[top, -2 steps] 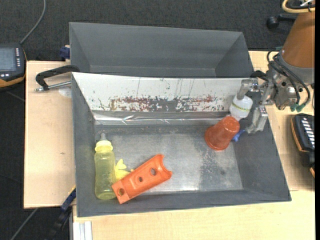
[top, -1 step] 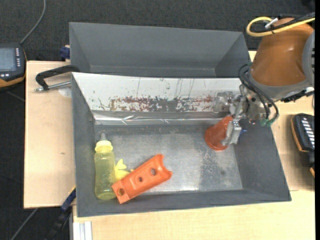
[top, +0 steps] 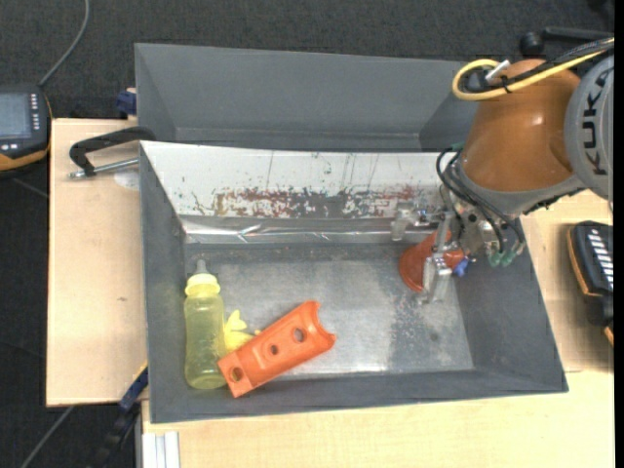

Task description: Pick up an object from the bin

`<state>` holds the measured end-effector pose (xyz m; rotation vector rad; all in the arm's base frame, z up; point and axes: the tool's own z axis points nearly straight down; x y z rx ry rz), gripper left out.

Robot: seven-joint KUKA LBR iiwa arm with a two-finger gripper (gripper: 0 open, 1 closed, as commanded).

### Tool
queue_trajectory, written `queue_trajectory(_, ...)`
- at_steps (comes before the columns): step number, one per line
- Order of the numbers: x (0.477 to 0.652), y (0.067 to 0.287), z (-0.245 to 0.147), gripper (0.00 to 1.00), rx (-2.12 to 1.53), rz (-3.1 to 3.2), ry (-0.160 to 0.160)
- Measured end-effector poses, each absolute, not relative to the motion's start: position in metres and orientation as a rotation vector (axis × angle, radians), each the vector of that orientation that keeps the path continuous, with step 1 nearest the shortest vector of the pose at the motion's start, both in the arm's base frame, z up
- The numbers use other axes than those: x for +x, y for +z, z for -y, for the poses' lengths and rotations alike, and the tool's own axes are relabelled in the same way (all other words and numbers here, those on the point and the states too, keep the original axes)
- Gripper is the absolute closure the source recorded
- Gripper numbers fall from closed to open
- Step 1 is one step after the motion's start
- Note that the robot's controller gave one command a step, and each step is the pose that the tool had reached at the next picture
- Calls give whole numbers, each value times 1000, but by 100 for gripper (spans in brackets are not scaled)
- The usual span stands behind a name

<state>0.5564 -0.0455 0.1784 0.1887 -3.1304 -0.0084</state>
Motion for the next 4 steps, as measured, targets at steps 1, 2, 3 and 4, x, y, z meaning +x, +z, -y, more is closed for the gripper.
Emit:
queue_trajectory(1,553,141,48,0,264,3143,2)
queue_trajectory(2,561,111,10,0,382,3118,-6)
queue_trajectory(3,562,106,-3,0,517,3108,-5)
queue_trajectory(4,527,111,-8,0,486,3104,-7)
